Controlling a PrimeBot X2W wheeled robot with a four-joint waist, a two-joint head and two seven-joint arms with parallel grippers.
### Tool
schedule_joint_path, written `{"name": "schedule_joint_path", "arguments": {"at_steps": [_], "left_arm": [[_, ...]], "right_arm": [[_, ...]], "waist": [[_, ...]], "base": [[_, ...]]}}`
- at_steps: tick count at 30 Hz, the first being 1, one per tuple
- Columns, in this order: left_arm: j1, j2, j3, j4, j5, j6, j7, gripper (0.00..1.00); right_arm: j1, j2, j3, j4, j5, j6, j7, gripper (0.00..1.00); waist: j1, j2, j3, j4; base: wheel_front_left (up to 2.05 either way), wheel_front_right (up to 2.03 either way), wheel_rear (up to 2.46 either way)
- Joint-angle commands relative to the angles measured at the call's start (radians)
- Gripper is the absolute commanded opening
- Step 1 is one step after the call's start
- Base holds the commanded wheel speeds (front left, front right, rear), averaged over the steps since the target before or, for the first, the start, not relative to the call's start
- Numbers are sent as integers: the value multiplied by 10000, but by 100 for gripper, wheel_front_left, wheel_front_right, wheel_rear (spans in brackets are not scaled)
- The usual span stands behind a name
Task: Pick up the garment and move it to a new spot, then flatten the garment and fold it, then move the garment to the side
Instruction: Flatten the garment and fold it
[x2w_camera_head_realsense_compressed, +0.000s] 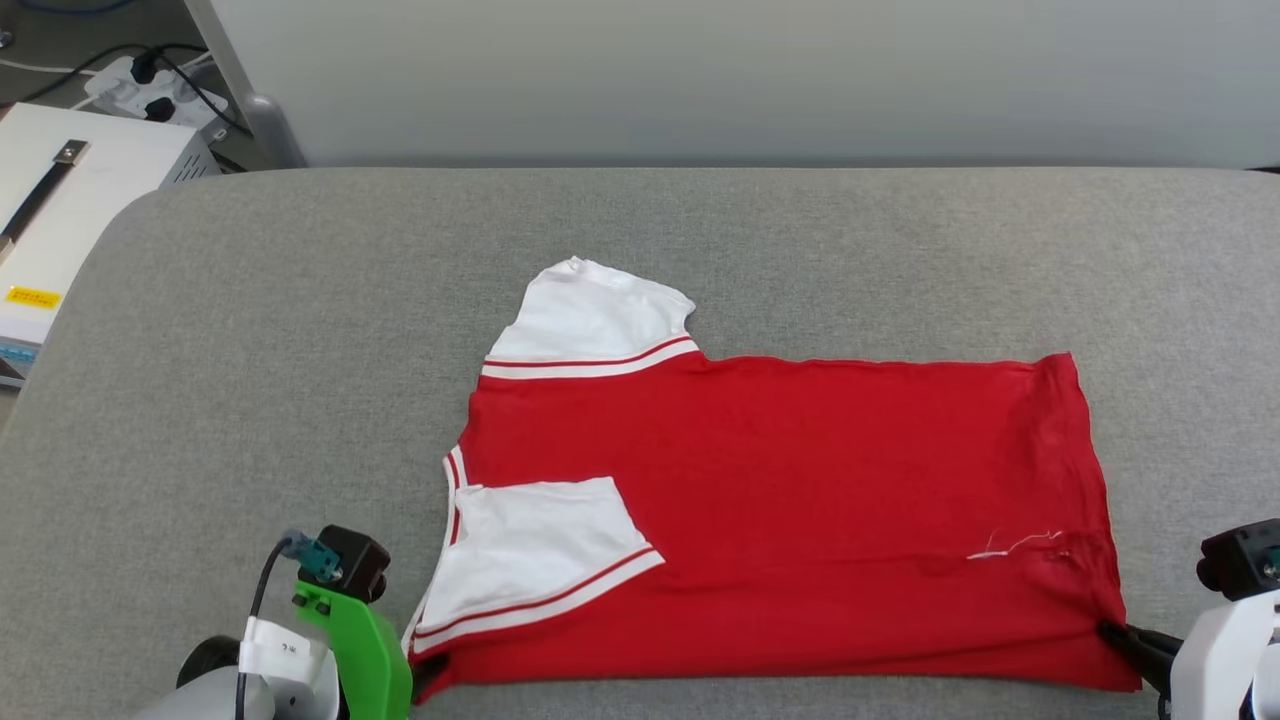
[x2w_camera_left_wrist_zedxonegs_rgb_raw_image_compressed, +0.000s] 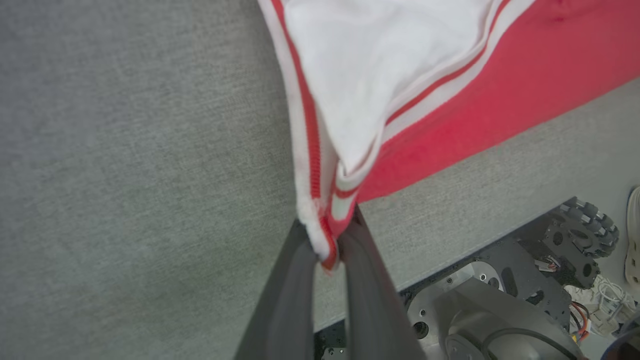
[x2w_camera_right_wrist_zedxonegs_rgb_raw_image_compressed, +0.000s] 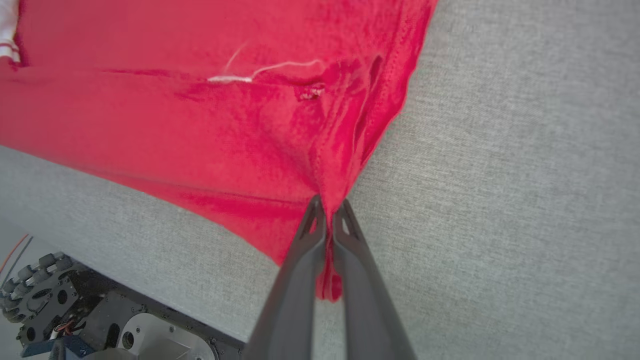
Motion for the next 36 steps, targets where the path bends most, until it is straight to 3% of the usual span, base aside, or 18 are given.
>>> {"name": "schedule_joint_path", "arguments": {"at_steps": [1,7,8,9,10,11,20,26,33,36], "left_arm": [[229,-54,10,208,-147,24,-17,0],[223,-443,-28,933,-211,-213,-153,0],[201,-489,16,1047,-202,-209,-258,16],[165,-500,53,1124,-150,-197,-368,47],[130,-497,87,1187,-83,-177,-487,100],[97,-477,120,1232,-9,-167,-617,100],[-352,395,870,-33,273,79,-1526,100],[-1421,720,1564,-662,869,551,-2064,100],[-3544,171,2084,-389,1601,577,-2093,100],[-4659,-214,2158,107,1876,300,-1892,100]], "right_arm": [[55,51,-35,196,-176,-9,46,0],[-269,561,266,1053,-290,-9,-36,0],[-327,633,294,1170,-277,-9,-123,0],[-358,684,298,1253,-267,-9,-226,27],[-380,728,287,1325,-270,-9,-350,79],[-406,759,268,1376,-309,-9,-536,100],[-216,912,-676,880,-896,-9,-2333,100],[-362,1761,-1996,44,-1823,-9,-3515,100],[-804,2899,-2936,-1097,-3063,-9,-4284,100],[-1055,3286,-3066,-1553,-3475,-9,-4402,100]], "waist": [[0,0,159,-44],[0,0,360,-22],[0,0,342,-3],[0,0,307,14],[0,0,265,29],[0,0,192,46],[0,0,-244,66],[0,0,-22,-156],[0,0,925,-595],[0,0,1477,-826]], "base": [[0,0,0],[0,0,0],[0,0,0],[0,0,0],[0,0,0],[0,0,0],[0,0,0],[0,0,0],[0,0,0],[0,0,0]]}}
